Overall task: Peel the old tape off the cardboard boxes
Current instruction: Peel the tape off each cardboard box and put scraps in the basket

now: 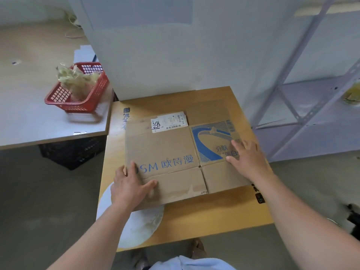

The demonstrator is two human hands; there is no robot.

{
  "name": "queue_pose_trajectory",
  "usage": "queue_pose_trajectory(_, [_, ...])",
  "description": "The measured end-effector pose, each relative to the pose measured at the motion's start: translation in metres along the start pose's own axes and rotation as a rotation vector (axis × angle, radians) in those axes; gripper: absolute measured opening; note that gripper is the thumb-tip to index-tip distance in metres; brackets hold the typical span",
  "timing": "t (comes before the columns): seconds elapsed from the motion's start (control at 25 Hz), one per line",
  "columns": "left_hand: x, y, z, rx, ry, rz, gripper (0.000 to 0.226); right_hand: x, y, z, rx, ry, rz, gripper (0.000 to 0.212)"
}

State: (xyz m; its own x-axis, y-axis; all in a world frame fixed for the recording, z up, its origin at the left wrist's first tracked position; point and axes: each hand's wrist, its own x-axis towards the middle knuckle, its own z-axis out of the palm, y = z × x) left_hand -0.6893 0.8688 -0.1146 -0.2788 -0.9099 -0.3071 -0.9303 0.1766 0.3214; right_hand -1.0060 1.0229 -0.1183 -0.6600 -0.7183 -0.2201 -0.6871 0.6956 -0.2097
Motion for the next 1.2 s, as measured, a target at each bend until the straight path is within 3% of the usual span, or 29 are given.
queue_pose_trajectory(0.08, [0.001, 0.012, 0.004, 0.134, 0.041, 0.102, 0.083, -0.002, -0.025, 0.006, -0.083, 0.077, -0.145, 0.060])
queue_pose_trajectory(0.24, [0.007, 0.035, 0.010, 0.286, -0.019, 0.339, 0.068, -0.009, -0.091, 0.030, -0.084, -0.052, -0.352, 0.063])
queue_pose_trajectory(0.84, [0.006, 0.024, 0.031, 0.372, -0.058, 0.323, 0.074, -0.013, -0.101, 0.049, -0.224, -0.020, -0.345, 0.068])
queue_pose_trajectory(1.2, [0.016, 0.001, -0.033, 0.103, -0.017, 0.463, 0.077, -0.027, -0.177, 0.013, -0.226, 0.137, -0.338, 0.058])
